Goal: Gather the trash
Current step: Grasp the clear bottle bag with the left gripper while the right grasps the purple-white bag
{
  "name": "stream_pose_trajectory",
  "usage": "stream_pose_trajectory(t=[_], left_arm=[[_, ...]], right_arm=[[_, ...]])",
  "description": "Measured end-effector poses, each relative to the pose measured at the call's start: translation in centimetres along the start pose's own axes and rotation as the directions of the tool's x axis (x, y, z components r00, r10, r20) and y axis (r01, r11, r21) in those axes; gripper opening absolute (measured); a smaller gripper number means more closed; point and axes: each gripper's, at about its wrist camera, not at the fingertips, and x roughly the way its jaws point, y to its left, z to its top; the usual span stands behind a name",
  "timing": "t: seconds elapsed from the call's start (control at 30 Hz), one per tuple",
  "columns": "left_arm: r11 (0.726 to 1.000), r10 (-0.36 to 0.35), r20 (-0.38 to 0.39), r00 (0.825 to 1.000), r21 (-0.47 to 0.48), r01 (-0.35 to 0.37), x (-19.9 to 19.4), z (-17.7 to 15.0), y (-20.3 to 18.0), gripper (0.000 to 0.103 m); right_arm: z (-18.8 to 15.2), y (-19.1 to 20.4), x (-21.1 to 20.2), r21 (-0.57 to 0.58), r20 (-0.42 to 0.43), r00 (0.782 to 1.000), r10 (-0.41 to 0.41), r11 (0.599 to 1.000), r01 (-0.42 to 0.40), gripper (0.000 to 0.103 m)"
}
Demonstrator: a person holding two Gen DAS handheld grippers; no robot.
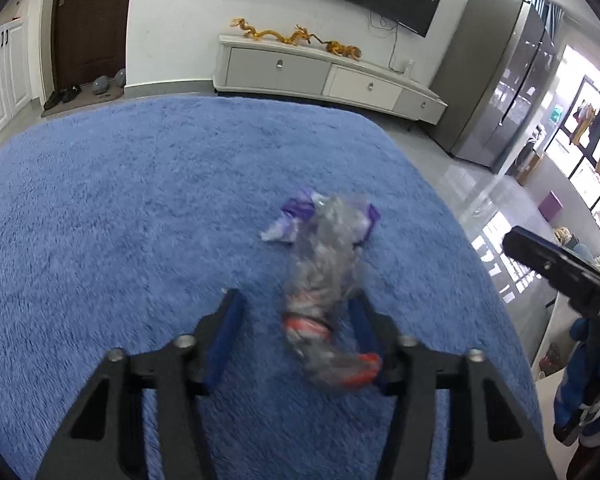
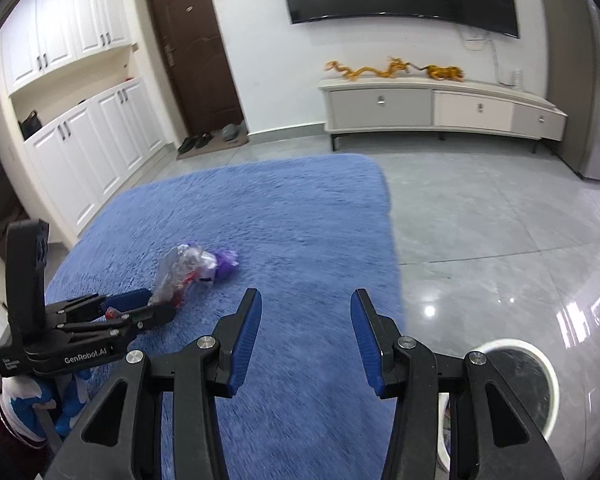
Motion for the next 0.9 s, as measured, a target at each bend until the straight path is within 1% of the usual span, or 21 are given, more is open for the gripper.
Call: stream_pose_trajectory(t=[0.07, 0.13, 0.17, 0.2, 0.3, 0.37, 0.47, 0.63, 0.8, 0.9], left_arm=[[1.0, -0.001, -0.001, 1.0, -0.009, 0.001, 0.0, 0.2, 0.7, 0.031], [1.0, 0.002, -0.002, 1.0, -0.022, -0.002, -0.1, 0.3, 1.6, 0.023], [1.0, -0.004, 0.001, 1.0, -0.03, 0.004, -0.2, 0.4, 1.9, 0.022], [0.999, -0.007, 0.003, 1.0, -0.04, 0.007, -0.4, 0.3, 2.4, 0.021], [0.999, 0.029, 0.015, 0.999, -0.045, -0.029, -1.0, 0.2, 3.2, 0.021], [0.997, 0.039, 0.021, 0.999, -0.069, -0.037, -1.4, 0.0, 4.2, 0.02], [0.994, 0.06, 0.031, 0.998, -0.095, -0.057, -2.2, -0.4, 5.4, 0.02], [0.988, 0.098, 0.045, 0.994, -0.122, -0.092, -3.5, -1.1, 7.2, 0.02], [0.986, 0.111, 0.056, 0.992, -0.127, -0.104, -4.6, -1.7, 7.6, 0.02], [0.986, 0.113, 0.065, 0.991, -0.128, -0.104, -5.4, -2.1, 7.5, 0.02]], right_arm=[[0.5, 0.9, 1.3, -0.017, -0.012, 1.0, 0.022, 1.0, -0.022, 0.046], [0.9, 1.8, 2.6, -0.038, -0.024, 0.999, 0.043, 0.998, -0.044, 0.046], [1.1, 2.3, 3.3, -0.046, -0.029, 0.998, 0.054, 0.997, -0.056, 0.046], [1.3, 2.8, 3.8, -0.053, -0.033, 0.997, 0.064, 0.996, -0.066, 0.046], [1.8, 4.2, 5.4, -0.076, -0.048, 0.994, 0.098, 0.992, -0.102, 0.046], [2.1, 5.2, 6.5, -0.098, -0.061, 0.992, 0.114, 0.988, -0.119, 0.046], [2.6, 6.3, 7.9, -0.116, -0.078, 0.988, 0.131, 0.983, -0.14, 0.049], [2.8, 8.0, 9.9, -0.154, -0.098, 0.985, 0.14, 0.976, -0.154, 0.054], [2.5, 9.6, 11.0, -0.195, -0.142, 0.98, 0.142, 0.966, -0.168, 0.054], [2.5, 10.2, 11.0, -0.217, -0.142, 0.98, 0.138, 0.962, -0.167, 0.054]])
